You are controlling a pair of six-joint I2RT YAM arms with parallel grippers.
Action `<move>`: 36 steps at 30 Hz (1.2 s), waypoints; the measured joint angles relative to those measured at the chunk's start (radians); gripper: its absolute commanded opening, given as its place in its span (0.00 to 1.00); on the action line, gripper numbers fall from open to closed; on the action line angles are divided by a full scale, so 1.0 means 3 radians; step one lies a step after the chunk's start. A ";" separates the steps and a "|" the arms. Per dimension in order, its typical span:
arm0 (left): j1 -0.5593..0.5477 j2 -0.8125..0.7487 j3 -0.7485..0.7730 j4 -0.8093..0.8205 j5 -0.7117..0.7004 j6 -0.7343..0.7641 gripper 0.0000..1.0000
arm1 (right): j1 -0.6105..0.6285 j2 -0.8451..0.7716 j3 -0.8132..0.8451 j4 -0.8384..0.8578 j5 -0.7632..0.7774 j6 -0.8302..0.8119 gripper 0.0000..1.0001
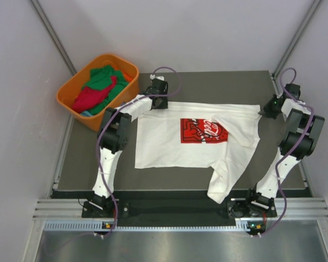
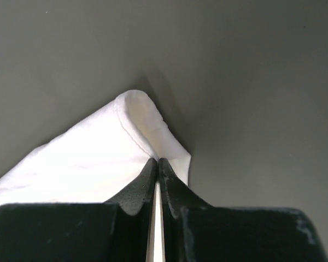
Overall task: Fold and stack the t-shirts
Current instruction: Fold the tshirt
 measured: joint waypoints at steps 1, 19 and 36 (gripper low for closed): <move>0.0000 0.0000 0.0001 -0.0003 0.0010 0.0000 0.49 | 0.0000 0.0001 0.0000 0.0008 0.0013 0.0027 0.04; -0.0153 -0.1321 -0.0165 -0.0429 0.0521 0.0041 0.54 | 0.0134 -0.1064 -0.0445 -0.0690 0.0790 0.0910 0.38; -0.0169 -0.2380 -0.1470 -0.0546 0.0413 -0.0048 0.55 | 0.0390 -0.1156 -0.1373 -0.0661 0.1253 0.1844 0.31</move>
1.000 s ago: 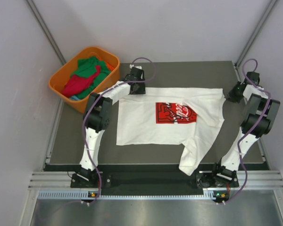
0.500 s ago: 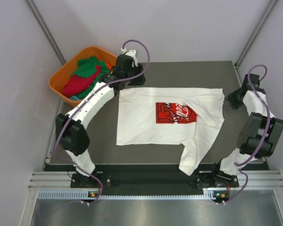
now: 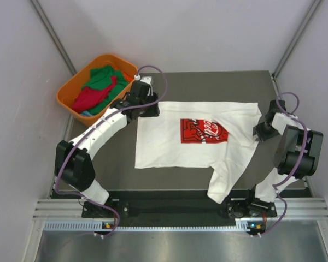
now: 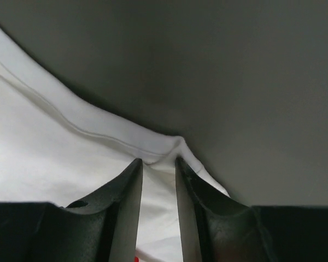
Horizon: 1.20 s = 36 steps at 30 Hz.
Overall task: Fold and stack the t-shirts
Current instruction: Fold the tshirt
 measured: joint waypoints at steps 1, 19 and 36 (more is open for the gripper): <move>-0.0003 -0.0013 -0.0033 -0.0003 -0.0045 -0.0001 0.55 | -0.0001 0.0048 -0.0001 0.0010 0.0013 0.0020 0.31; -0.0136 0.0272 -0.0417 -0.0060 -0.0788 -0.0127 0.55 | 0.0034 0.1085 0.1429 -0.0319 0.0201 -0.0460 0.29; -0.0122 0.0654 -0.0150 -0.0061 -0.0646 -0.0169 0.54 | 0.0019 0.1719 0.2630 -0.0539 0.0425 -0.1064 0.33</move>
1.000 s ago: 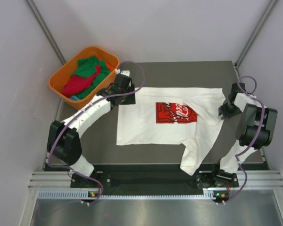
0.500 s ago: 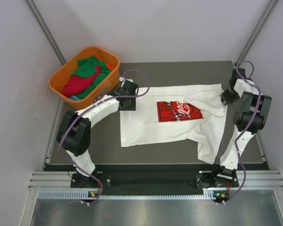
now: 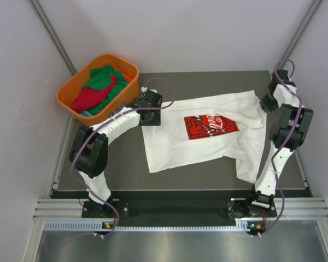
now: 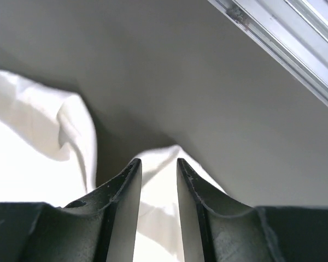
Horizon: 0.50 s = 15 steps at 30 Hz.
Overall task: Fold and stack the t-shirts
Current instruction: Fold the tshirt
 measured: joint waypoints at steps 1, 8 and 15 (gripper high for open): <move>0.0013 -0.0004 0.0015 -0.0001 0.0041 0.0020 0.54 | 0.0000 -0.0027 0.0003 -0.0011 -0.0013 -0.0013 0.34; 0.0219 -0.0070 0.0294 -0.0057 0.0322 0.0132 0.53 | 0.0025 -0.0547 -0.0153 -0.0156 -0.0221 -0.0089 0.37; 0.0512 -0.0132 0.0327 -0.0018 0.0388 0.0159 0.55 | 0.0207 -0.0891 -0.0459 -0.0140 -0.0394 -0.0022 0.35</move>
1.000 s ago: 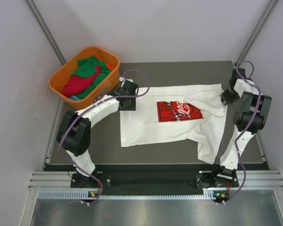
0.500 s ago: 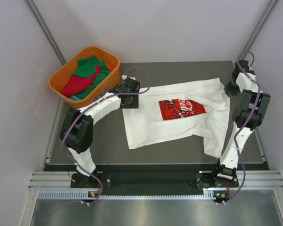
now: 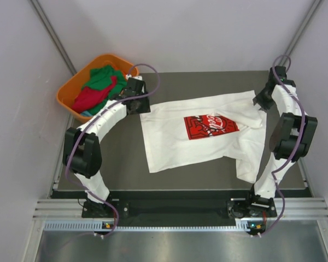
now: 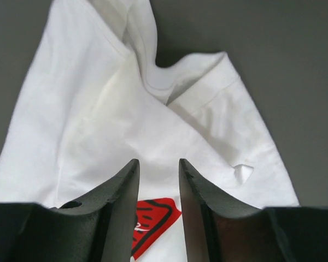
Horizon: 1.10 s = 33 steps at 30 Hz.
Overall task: Fold and stack the t-shirts
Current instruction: Fold the tshirt
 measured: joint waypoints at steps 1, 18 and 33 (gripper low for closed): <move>0.0010 0.0000 -0.0014 0.0023 0.0022 0.0000 0.55 | 0.0019 0.0000 -0.0062 -0.0003 -0.0010 0.0043 0.35; -0.0022 0.0350 -0.0128 0.0165 -0.0055 0.0622 0.57 | -0.0103 0.0134 -0.0567 0.0018 0.0217 0.0273 0.38; -0.0033 0.0722 -0.0155 0.0371 0.0051 0.1230 0.54 | -0.0120 -0.0031 -0.0886 0.0178 0.0247 0.0150 0.40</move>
